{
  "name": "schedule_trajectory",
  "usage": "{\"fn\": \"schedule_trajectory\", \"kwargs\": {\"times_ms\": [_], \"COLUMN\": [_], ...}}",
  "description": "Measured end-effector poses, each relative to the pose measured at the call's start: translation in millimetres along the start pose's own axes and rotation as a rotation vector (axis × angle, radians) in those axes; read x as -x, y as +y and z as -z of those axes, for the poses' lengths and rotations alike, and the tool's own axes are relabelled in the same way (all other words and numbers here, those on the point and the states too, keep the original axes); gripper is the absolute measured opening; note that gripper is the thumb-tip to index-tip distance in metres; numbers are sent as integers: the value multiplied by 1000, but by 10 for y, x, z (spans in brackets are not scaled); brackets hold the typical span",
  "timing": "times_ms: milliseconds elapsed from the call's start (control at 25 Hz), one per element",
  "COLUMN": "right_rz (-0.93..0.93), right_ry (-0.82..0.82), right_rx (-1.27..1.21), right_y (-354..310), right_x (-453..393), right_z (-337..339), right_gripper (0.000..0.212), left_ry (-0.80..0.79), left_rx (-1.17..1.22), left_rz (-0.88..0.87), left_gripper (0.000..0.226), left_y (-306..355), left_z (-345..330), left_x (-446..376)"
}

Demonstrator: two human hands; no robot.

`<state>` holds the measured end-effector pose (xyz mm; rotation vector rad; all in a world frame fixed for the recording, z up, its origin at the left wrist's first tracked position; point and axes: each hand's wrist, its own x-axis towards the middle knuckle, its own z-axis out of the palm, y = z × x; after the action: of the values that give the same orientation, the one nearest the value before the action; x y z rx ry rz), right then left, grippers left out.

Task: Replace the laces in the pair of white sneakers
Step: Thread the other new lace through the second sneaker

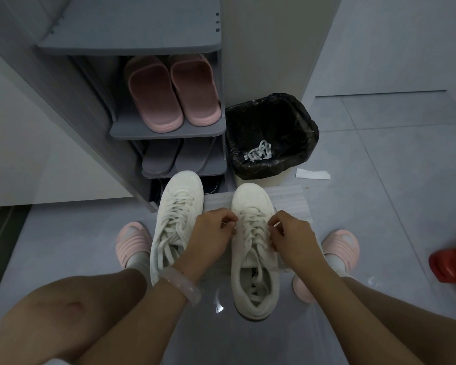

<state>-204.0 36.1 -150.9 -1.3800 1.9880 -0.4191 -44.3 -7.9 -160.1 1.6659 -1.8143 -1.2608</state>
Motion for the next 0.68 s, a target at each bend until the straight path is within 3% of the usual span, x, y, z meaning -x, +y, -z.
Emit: {"fn": "schedule_trajectory", "kwargs": {"times_ms": [440, 680], "right_rz": [42, 64], "right_ry": [23, -11], "right_rx": [-4, 47], "right_y": [-4, -6], "right_x": [-22, -20], "right_z": [-32, 16], "right_gripper": [13, 13], "left_ry": [28, -141], "left_rx": [-113, -267], "left_rz": [-73, -222], "left_gripper": [7, 14], "left_y": [117, 85], "left_z": [-3, 26], "left_x": [7, 32]}}
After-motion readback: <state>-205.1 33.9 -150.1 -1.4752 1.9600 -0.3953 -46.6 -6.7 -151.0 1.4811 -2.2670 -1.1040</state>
